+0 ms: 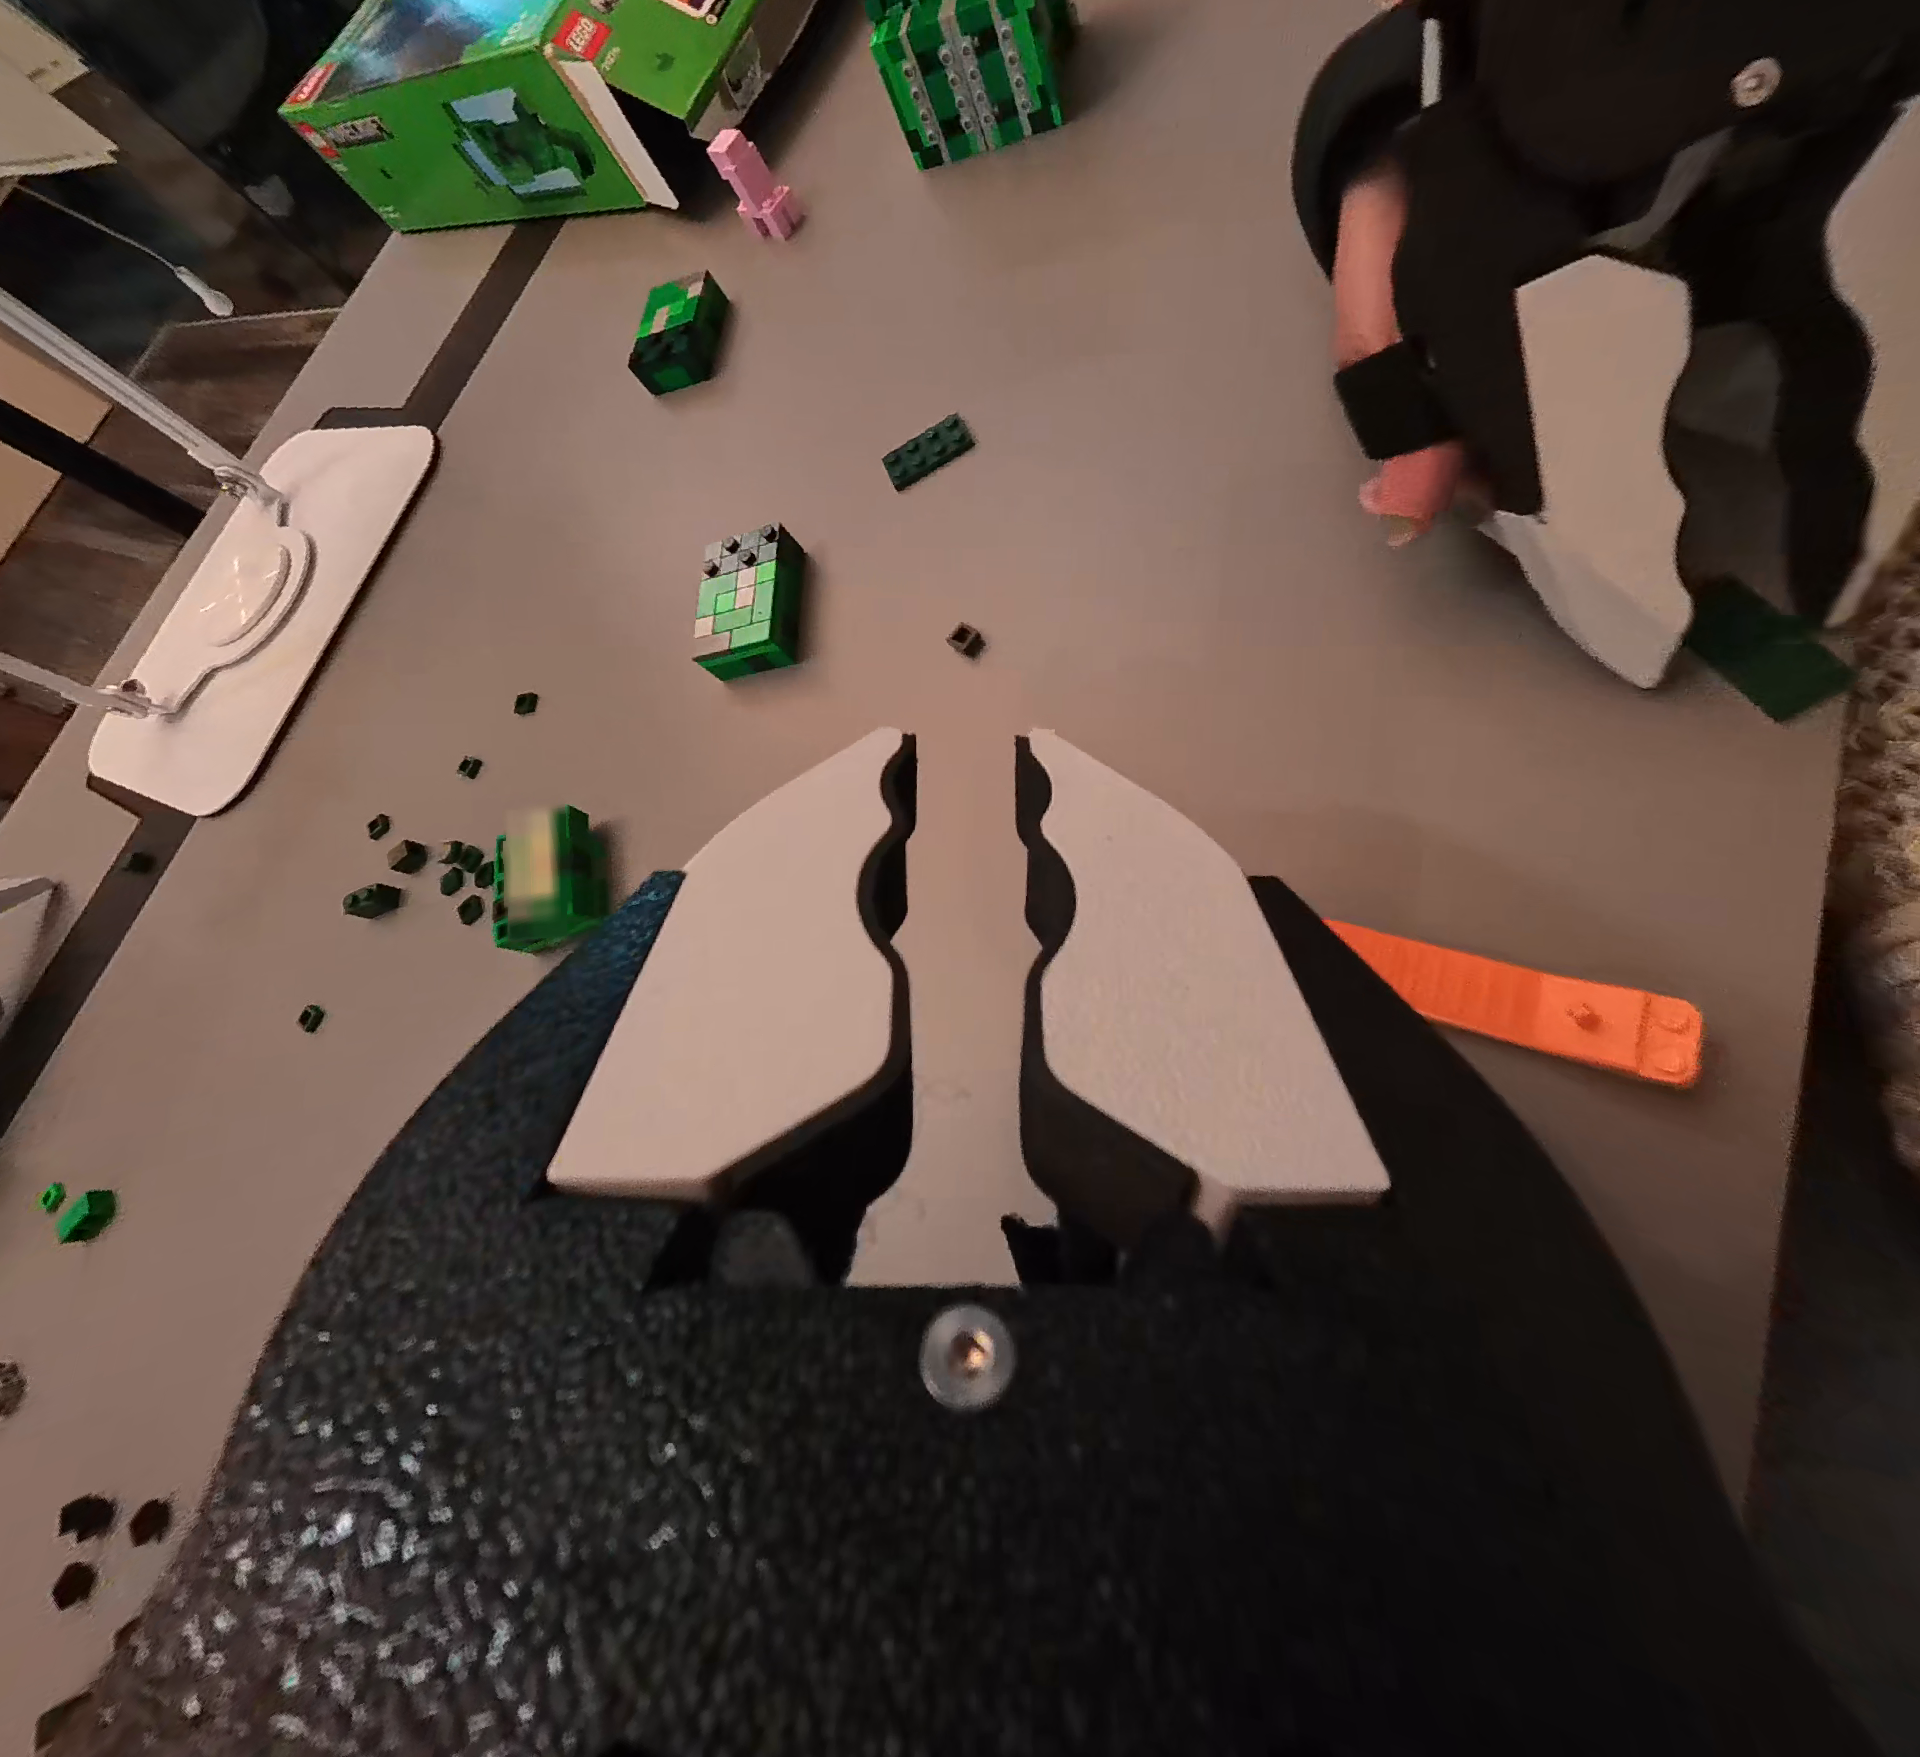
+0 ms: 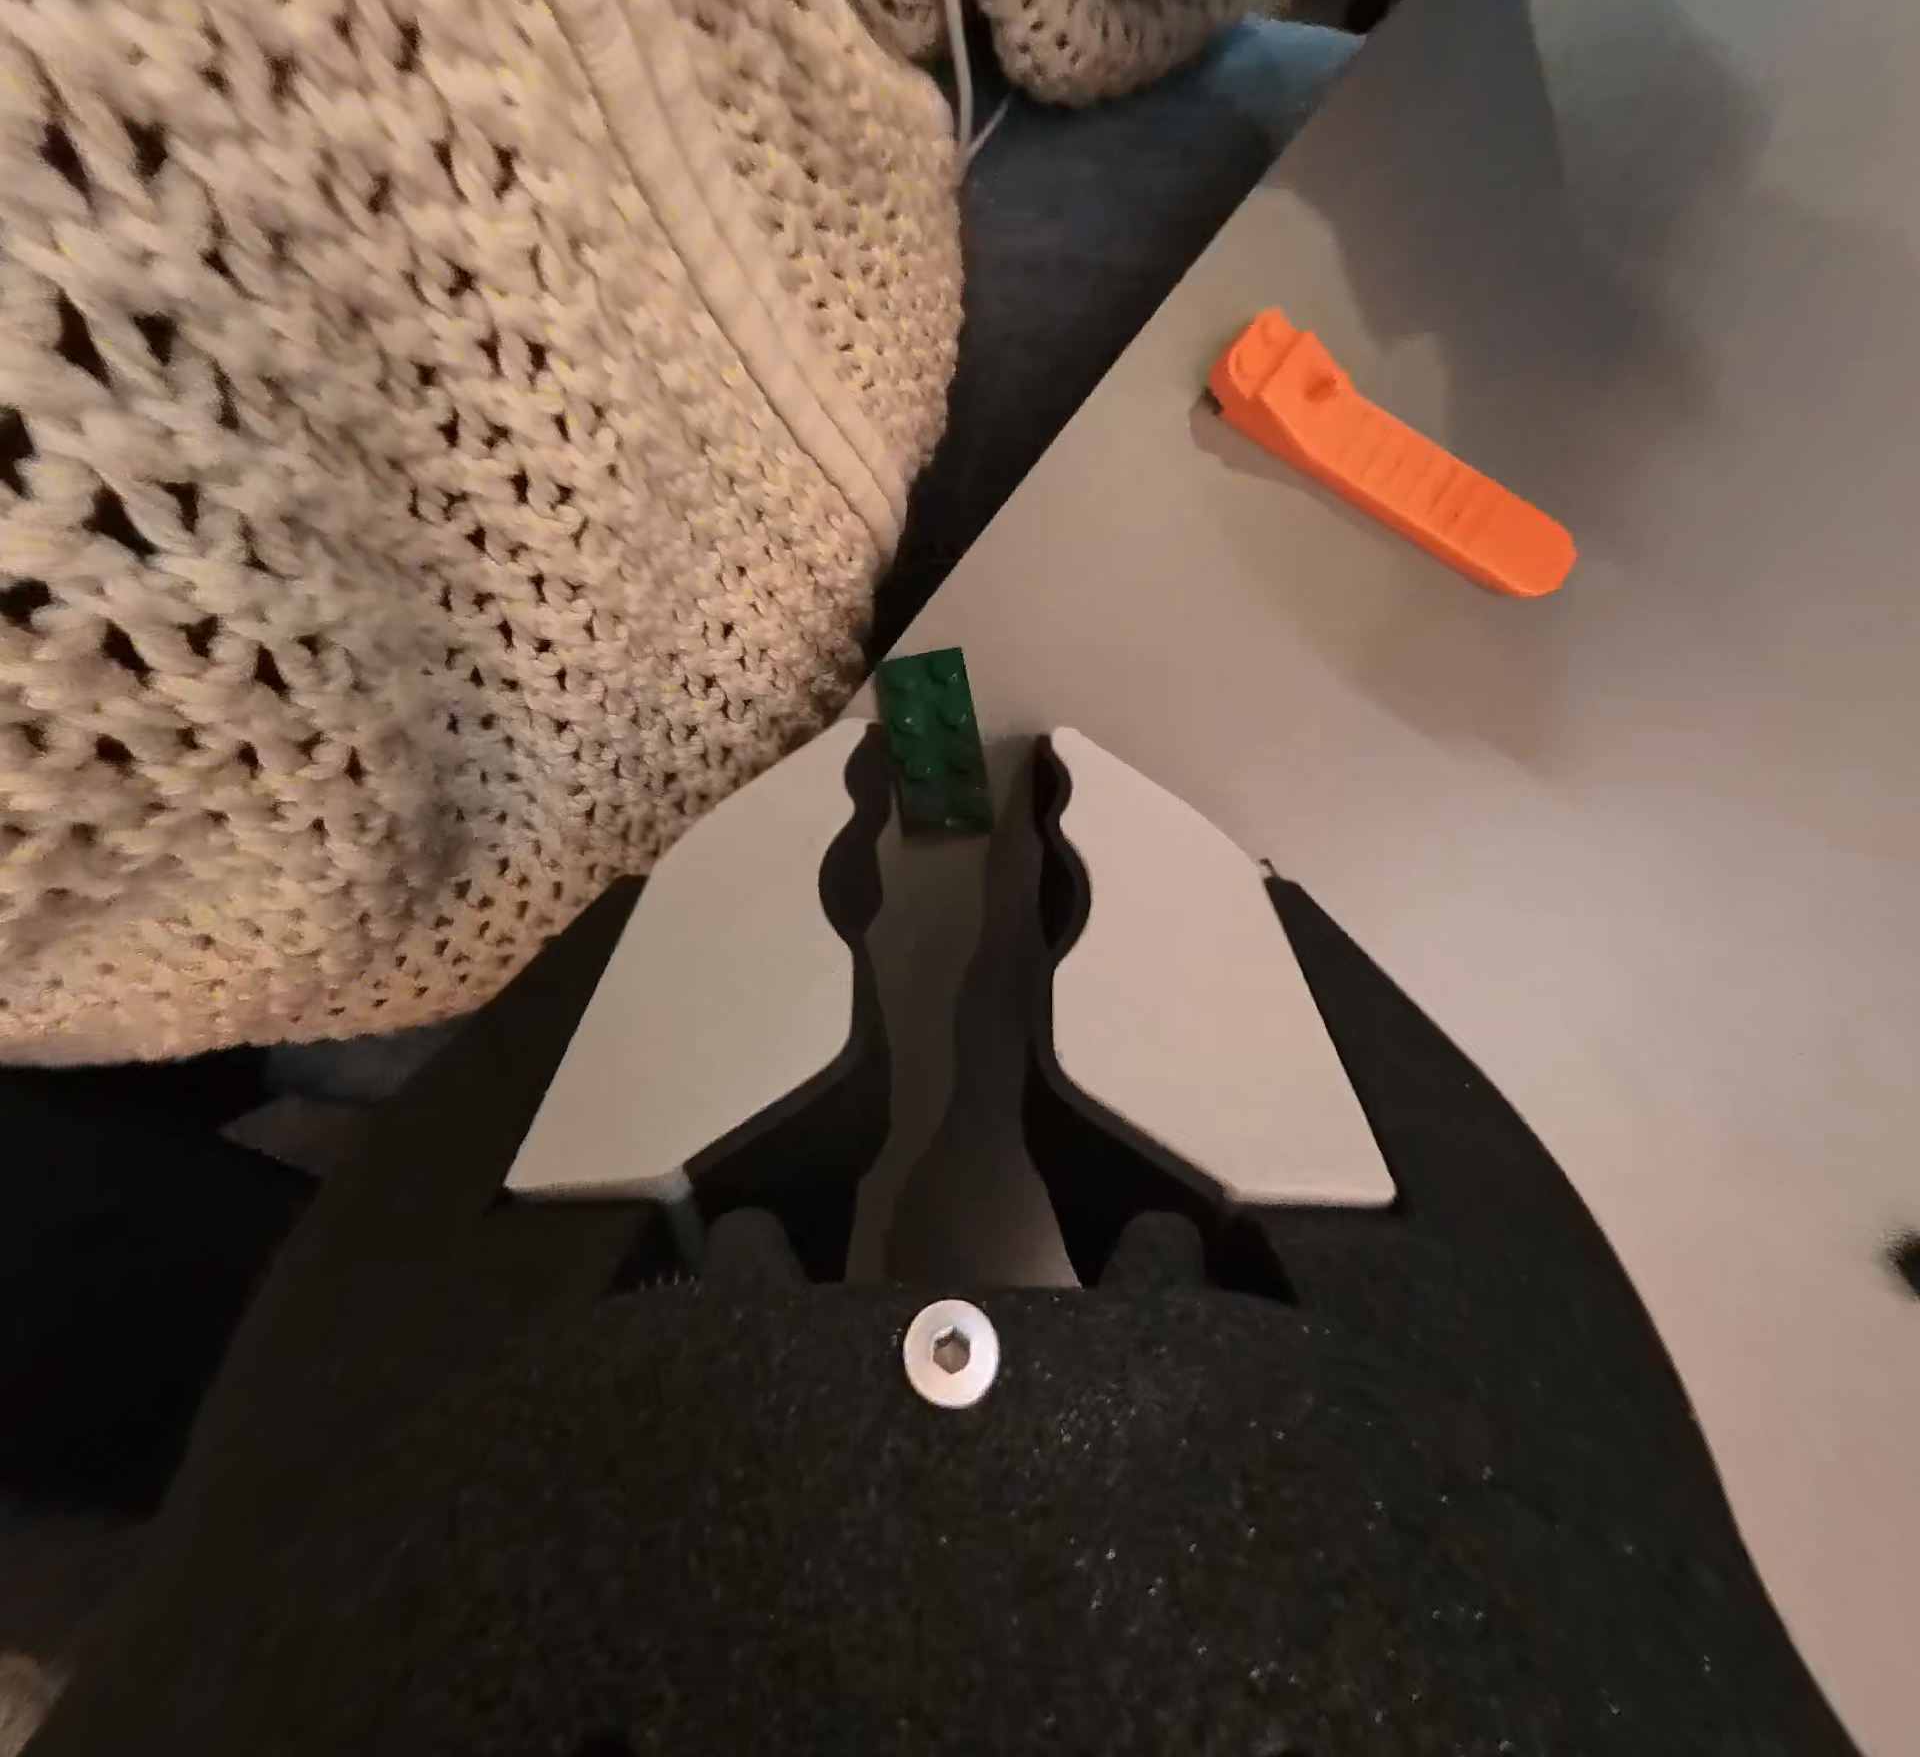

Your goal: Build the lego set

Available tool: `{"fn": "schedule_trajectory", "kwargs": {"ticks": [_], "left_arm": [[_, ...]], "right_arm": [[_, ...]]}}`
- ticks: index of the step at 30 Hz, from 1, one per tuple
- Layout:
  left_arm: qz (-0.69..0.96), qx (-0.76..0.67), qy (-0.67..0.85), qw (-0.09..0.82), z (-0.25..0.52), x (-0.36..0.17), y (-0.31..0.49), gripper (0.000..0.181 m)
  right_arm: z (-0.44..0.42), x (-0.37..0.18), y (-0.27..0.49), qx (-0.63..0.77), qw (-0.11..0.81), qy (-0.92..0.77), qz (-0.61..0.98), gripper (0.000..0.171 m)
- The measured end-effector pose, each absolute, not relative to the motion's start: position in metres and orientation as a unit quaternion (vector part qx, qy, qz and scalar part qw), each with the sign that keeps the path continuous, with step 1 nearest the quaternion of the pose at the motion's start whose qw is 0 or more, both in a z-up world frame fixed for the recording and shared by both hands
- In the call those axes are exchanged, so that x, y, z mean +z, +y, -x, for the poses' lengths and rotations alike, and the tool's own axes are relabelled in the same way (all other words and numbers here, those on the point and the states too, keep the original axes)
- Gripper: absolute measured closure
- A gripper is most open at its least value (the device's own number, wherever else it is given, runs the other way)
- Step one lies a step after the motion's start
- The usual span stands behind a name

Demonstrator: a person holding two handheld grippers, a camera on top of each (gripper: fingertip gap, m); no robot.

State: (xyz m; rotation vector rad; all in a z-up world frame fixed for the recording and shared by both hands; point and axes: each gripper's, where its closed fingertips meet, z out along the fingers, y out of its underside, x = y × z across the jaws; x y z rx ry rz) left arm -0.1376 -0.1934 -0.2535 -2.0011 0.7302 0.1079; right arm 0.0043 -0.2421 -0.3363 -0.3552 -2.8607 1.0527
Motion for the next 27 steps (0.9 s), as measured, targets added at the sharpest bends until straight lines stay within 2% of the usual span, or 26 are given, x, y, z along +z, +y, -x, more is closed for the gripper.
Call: {"fn": "schedule_trajectory", "kwargs": {"ticks": [2,5,11,14,17,22,23,26,27], "left_arm": [[0.82,0.04,0.297,0.488,0.137,-0.254,-0.198,0.164],[0.817,0.021,0.287,0.5,0.135,-0.257,-0.201,0.163],[0.806,-0.144,0.22,0.53,0.107,-0.258,-0.201,0.158],[0.802,-0.263,0.173,0.508,0.09,-0.255,-0.202,0.145],[0.814,-0.267,0.155,0.492,0.087,-0.258,-0.196,0.141],[0.825,-0.248,0.149,0.485,0.081,-0.261,-0.182,0.155],[0.826,-0.253,0.151,0.481,0.08,-0.263,-0.18,0.159],[0.819,-0.267,0.158,0.483,0.074,-0.263,-0.178,0.181],[0.817,-0.266,0.157,0.487,0.075,-0.263,-0.177,0.181]], "right_arm": [[-0.002,-0.336,-0.241,0.338,0.041,-0.932,0.128,0.154],[0.008,-0.336,-0.236,0.333,0.061,-0.929,0.148,0.155],[0.058,-0.297,-0.198,0.331,0.221,-0.901,0.175,0.155],[0.072,-0.272,-0.187,0.279,0.304,-0.903,0.121,0.156],[0.078,-0.26,-0.182,0.218,0.348,-0.909,0.067,0.156],[0.082,-0.255,-0.183,0.155,0.378,-0.913,0.003,0.156],[0.083,-0.253,-0.183,0.146,0.388,-0.91,-0.005,0.171],[0.084,-0.246,-0.188,0.154,0.408,-0.9,-0.005,0.171],[0.084,-0.245,-0.19,0.166,0.408,-0.898,0.005,0.171]]}}
